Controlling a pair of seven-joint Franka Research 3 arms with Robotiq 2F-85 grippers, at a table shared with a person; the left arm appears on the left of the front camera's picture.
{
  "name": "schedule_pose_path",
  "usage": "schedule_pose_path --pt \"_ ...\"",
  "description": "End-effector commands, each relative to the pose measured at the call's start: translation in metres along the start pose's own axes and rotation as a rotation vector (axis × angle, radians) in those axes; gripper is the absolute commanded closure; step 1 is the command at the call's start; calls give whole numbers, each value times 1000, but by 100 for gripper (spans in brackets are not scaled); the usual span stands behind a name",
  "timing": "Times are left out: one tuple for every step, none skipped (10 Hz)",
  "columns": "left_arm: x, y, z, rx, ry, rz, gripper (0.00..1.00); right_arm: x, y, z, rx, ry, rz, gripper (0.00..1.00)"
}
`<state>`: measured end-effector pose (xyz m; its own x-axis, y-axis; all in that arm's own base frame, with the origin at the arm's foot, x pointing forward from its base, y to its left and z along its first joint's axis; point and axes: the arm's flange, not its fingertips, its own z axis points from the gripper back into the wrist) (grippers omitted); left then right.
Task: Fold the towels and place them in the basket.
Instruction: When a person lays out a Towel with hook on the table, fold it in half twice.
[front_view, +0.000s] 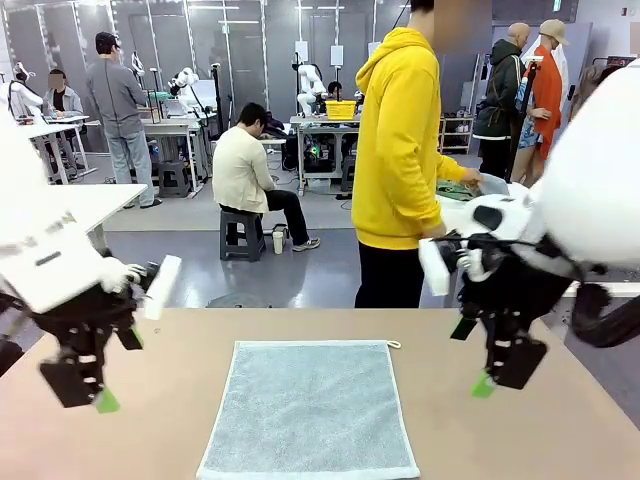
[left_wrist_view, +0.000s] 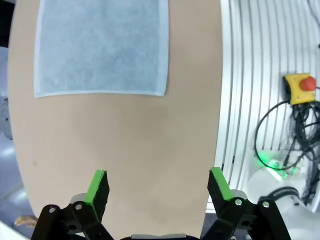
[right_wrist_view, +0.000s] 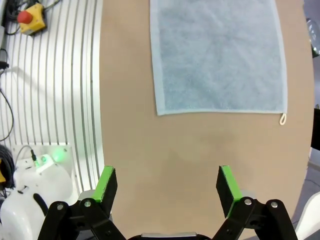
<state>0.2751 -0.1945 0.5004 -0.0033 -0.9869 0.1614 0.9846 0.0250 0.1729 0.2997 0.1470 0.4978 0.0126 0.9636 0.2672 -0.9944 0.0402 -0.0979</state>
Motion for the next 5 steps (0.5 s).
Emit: schedule_pose_path --pt "20 3 -27 27 33 37 0 21 -6 -31 2 53 -42 0" --pt "27 5 -41 15 47 36 0 29 -8 -45 19 67 -42 0" --pt "31 7 -56 5 58 47 0 35 -10 -62 37 95 -47 0" --pt "33 11 -73 -16 32 51 0 38 -13 -77 36 119 -52 0" --pt "36 14 -88 -27 37 56 0 41 -15 -89 24 132 -58 0"
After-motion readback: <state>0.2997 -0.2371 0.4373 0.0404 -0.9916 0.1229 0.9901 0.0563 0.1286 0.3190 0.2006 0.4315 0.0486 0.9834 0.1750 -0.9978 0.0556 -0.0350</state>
